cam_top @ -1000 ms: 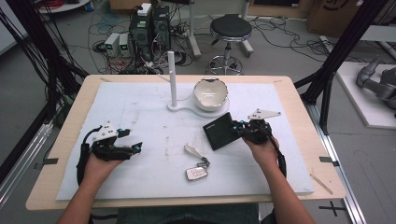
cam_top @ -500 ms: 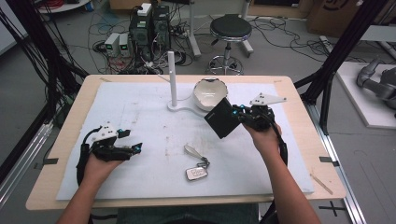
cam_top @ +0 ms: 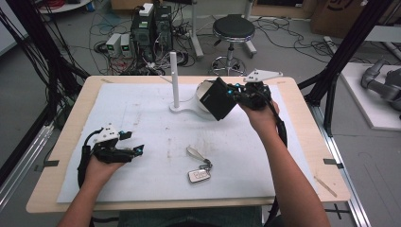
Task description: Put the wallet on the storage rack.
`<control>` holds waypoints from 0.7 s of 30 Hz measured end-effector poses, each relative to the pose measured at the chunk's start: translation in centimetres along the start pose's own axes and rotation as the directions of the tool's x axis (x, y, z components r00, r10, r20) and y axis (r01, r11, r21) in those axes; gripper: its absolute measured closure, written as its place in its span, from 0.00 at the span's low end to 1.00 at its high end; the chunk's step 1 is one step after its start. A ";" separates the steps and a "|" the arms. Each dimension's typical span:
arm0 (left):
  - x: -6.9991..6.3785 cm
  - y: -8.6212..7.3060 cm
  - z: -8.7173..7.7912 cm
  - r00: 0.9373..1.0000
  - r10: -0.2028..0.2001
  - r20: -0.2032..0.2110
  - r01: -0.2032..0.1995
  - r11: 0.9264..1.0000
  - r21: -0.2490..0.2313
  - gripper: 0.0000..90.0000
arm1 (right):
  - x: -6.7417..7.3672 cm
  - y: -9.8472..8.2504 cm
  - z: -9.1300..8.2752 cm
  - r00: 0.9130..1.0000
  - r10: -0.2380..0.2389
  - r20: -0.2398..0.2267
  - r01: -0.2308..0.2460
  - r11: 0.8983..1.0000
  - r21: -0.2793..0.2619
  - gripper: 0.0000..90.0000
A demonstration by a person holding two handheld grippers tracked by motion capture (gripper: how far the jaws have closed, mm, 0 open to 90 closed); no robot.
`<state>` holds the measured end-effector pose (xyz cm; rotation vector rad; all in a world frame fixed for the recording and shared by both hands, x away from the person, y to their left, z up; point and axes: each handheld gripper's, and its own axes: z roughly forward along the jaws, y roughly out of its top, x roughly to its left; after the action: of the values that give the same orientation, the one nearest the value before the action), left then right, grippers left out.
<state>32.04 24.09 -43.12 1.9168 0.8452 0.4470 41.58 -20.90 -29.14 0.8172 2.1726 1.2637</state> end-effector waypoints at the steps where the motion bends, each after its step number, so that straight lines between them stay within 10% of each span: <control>1: 0.0 0.0 0.0 1.000 0.000 0.000 0.000 1.000 0.000 0.27 | -0.1 0.4 0.2 1.000 -0.003 0.004 0.003 1.000 -0.006 0.94; 21: 0.2 -0.1 0.1 1.000 -0.002 -0.009 0.002 1.000 0.010 0.27 | -2.9 2.2 5.7 0.998 -0.009 0.068 0.005 0.999 0.053 0.94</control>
<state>32.22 24.24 -43.29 1.9244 0.8568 0.4516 47.95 -18.71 -29.40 0.8606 2.1607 1.1631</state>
